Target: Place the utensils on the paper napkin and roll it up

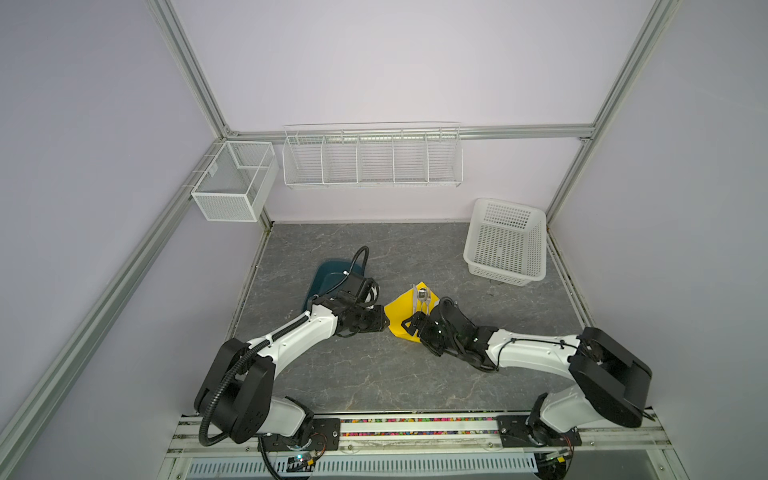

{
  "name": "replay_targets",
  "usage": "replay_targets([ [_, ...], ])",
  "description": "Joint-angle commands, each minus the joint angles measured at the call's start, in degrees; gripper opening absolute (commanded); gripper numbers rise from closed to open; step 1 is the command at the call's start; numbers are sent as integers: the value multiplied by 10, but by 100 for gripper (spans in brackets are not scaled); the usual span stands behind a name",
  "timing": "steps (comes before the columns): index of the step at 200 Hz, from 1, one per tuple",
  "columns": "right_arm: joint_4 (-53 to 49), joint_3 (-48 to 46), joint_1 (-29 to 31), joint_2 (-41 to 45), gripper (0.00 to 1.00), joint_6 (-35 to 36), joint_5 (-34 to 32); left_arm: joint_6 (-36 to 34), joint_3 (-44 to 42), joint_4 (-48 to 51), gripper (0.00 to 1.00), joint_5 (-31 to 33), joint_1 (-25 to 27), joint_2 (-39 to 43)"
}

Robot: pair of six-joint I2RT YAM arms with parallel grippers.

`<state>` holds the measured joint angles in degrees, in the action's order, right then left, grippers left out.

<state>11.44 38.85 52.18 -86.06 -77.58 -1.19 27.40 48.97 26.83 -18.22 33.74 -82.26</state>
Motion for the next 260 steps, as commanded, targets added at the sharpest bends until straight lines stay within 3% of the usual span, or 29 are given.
replay_targets([
  [1, -8, 12, -12, 11, 90, 3, 11, 5, 20, -13, 30, -31, 12, -19],
  [33, 0, 10, -22, 13, 90, 12, 16, 4, 27, -24, 28, -68, 45, -52],
  [64, -11, 12, -27, 30, 89, 28, 8, 35, 10, -60, 23, -64, 70, -72],
  [110, -68, 24, -39, 43, 90, 39, 17, 109, -4, -144, 22, -70, 71, -97],
  [166, -115, 2, -39, 93, 91, 62, 11, 124, 8, -157, 20, -64, 71, -147],
  [195, -130, -15, -33, 115, 100, 89, 20, 129, 10, -157, 20, -48, 71, -142],
  [260, -111, -7, 5, 38, 53, 108, 61, 118, 27, -142, 21, -49, 71, -140],
])
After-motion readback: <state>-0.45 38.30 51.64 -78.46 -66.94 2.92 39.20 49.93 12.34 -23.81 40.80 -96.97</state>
